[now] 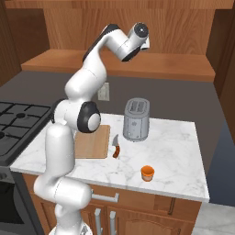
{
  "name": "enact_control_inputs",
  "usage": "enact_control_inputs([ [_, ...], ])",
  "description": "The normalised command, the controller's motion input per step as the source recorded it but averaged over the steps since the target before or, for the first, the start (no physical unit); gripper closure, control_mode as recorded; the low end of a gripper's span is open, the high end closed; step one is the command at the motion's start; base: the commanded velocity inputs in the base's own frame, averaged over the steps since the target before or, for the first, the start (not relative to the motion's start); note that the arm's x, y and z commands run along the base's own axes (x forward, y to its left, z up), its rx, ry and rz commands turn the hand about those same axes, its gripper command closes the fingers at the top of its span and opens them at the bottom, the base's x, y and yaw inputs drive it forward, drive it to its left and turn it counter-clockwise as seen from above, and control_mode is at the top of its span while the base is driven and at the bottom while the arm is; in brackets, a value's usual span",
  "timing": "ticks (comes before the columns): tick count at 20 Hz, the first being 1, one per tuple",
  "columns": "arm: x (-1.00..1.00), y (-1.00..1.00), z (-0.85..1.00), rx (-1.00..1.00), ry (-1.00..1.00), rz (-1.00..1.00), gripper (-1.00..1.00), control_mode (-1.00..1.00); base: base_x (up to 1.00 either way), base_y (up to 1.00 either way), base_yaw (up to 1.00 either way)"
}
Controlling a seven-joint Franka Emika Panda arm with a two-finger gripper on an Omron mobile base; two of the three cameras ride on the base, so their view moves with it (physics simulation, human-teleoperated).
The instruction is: Pick the bread, place it on the cutting board, pick the jam, place it on the counter, and close the cabinet.
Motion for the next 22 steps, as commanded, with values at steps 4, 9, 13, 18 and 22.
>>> enact_control_inputs([
  [4,0.14,0.06,0.00,0.00,0.00,0.02,-1.00,-1.00,0.00,0.00,0.00],
  [9,0.03,0.09,0.00,0.00,0.00,0.02,-1.00,-1.00,0.00,0.00,0.00],
  [13,0.01,0.16,0.00,0.00,0.00,0.02,-1.00,-1.00,0.00,0.00,0.00],
  [18,0.00,0.22,0.00,0.00,0.00,0.02,-1.00,-1.00,0.00,0.00,0.00],
  [22,0.00,0.21,0.00,0.00,0.00,0.04,-1.00,-1.00,0.00,0.00,0.00],
])
